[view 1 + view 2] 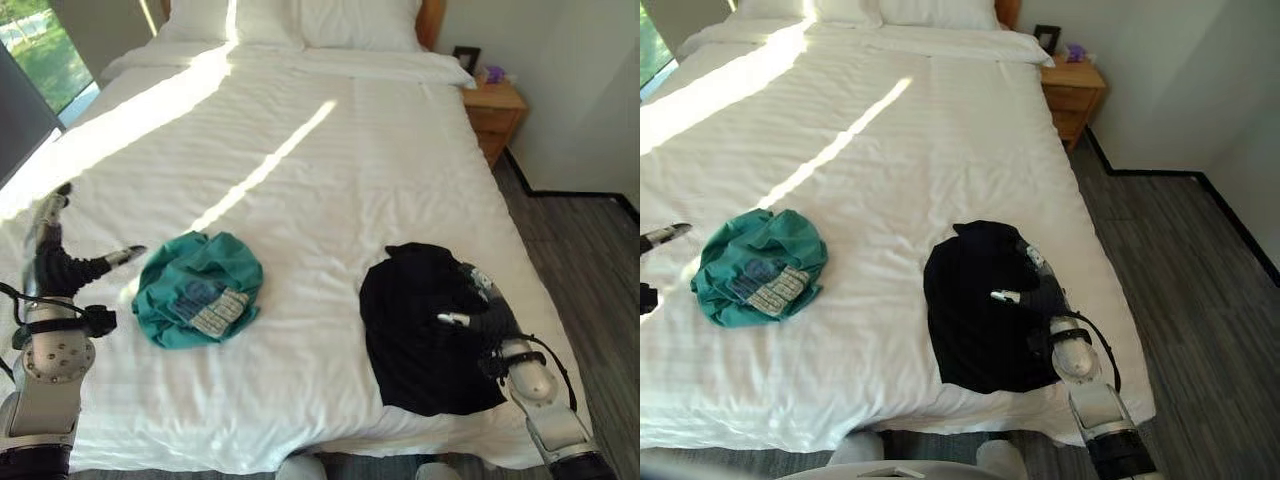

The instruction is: Pick up bed clothes into laundry basket.

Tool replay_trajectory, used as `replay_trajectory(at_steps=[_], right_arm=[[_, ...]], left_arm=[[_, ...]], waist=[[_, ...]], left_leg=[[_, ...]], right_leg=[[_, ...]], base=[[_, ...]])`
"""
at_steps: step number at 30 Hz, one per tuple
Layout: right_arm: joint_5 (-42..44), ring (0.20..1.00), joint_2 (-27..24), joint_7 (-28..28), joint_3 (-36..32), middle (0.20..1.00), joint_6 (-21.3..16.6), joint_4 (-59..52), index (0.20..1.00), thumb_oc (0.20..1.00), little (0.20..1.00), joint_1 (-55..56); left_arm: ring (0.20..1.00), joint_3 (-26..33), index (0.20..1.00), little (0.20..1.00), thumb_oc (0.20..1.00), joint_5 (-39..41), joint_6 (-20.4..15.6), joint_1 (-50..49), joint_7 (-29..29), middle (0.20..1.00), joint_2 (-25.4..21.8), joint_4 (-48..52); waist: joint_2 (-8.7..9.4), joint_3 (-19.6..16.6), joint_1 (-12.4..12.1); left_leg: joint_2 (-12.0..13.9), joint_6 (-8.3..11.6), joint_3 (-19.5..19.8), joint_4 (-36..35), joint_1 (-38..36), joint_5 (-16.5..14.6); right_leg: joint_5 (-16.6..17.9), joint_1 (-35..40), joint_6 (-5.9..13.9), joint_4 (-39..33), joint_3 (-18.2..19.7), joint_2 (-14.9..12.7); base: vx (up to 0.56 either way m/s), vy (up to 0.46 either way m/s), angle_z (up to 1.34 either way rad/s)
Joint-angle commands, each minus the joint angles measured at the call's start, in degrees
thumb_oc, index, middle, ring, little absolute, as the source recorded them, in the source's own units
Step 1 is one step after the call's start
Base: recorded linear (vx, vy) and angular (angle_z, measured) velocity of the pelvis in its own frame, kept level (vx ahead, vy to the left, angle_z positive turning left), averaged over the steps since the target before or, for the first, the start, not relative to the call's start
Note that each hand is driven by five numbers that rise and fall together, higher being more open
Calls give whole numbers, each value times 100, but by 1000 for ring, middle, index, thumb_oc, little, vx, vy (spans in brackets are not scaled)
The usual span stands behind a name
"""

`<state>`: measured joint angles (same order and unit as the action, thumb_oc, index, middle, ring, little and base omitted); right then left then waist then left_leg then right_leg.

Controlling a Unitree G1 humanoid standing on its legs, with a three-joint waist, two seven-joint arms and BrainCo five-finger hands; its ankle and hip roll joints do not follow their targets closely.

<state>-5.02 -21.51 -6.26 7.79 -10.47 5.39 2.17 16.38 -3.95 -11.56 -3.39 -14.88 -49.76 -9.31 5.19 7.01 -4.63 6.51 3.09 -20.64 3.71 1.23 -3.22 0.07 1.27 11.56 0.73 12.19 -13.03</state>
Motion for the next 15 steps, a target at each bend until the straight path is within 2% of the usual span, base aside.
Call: replay_trajectory(at_steps=[1, 2, 3, 8, 12, 13, 14, 15], right_arm=[[-55, 1000, -389, 88, 35, 1000, -245, -359, 1000, 1000, 1000, -433], [-52, 1000, -389, 88, 28, 1000, -244, -360, 1000, 1000, 1000, -431], [-8, 1000, -410, 130, 87, 1000, -277, -390, 1000, 1000, 1000, -460], [114, 1000, -530, 254, 510, 1000, -505, -459, 1000, 1000, 1000, -472], [198, 1000, -661, 289, 698, 1000, -663, -413, 1000, 1000, 1000, -397], [259, 1000, -678, 321, 716, 1000, -682, -397, 1000, 1000, 1000, -388], [324, 1000, -678, 367, 748, 1000, -701, -407, 1000, 1000, 1000, -360], [386, 1000, -700, 407, 861, 1000, -735, -356, 1000, 1000, 1000, -409]], left_arm=[[1000, -567, 1000, 1000, 1000, -1288, 390, 467, 148, 1000, -338, -1094], [1000, -614, 1000, 1000, 1000, -1308, 380, 521, 124, 1000, -339, -1145], [1000, -729, 1000, 1000, 1000, -1656, 543, 579, 81, 1000, -448, -1519], [1000, -1601, 1000, 1000, 1000, -2304, 867, 1606, -10, 1000, -660, -4288], [1000, -1983, 1000, 1000, 1000, -2595, 1030, 2058, 84, 1000, -765, -5770], [652, -2066, 652, 652, 652, -2702, 1044, 2087, 175, 652, -770, -6052], [200, -2131, 200, 200, 200, -2799, 1065, 2097, 225, 200, -728, -6288], [200, -2236, 200, 200, 200, -2907, 1108, 2145, 222, 200, -717, -6474]], waist=[[-330, -286, 176], [-328, -286, 170], [-354, -306, 232], [-451, -399, 522], [-508, -457, 704], [-519, -466, 748], [-530, -478, 788], [-537, -489, 841]], left_leg=[[541, 532, 261, -871, -849, 305], [539, 532, 262, -871, -849, 302], [538, 536, 229, -871, -871, 297], [520, 548, 86, -871, -992, 235], [529, 567, -28, -871, -1061, 218], [526, 573, -52, -871, -1073, 216], [525, 578, -77, -871, -1082, 213], [526, 582, -102, -871, -1097, 211]], right_leg=[[-306, -24, 344, 366, -286, -77], [-306, -20, 344, 361, -289, -80], [-305, -27, 344, 356, -291, -95], [-260, -35, 344, 330, -279, -127], [-219, -41, 344, 330, -269, -122], [-199, -54, 344, 333, -248, -114], [-179, -73, 344, 334, -227, -108], [-162, -87, 344, 345, -202, -98]], base=[[36, 17, -29], [48, 24, -16], [34, 18, 11], [43, 7, -11], [26, 0, -8], [10, 3, -15], [10, 9, -16], [13, 15, -18]])
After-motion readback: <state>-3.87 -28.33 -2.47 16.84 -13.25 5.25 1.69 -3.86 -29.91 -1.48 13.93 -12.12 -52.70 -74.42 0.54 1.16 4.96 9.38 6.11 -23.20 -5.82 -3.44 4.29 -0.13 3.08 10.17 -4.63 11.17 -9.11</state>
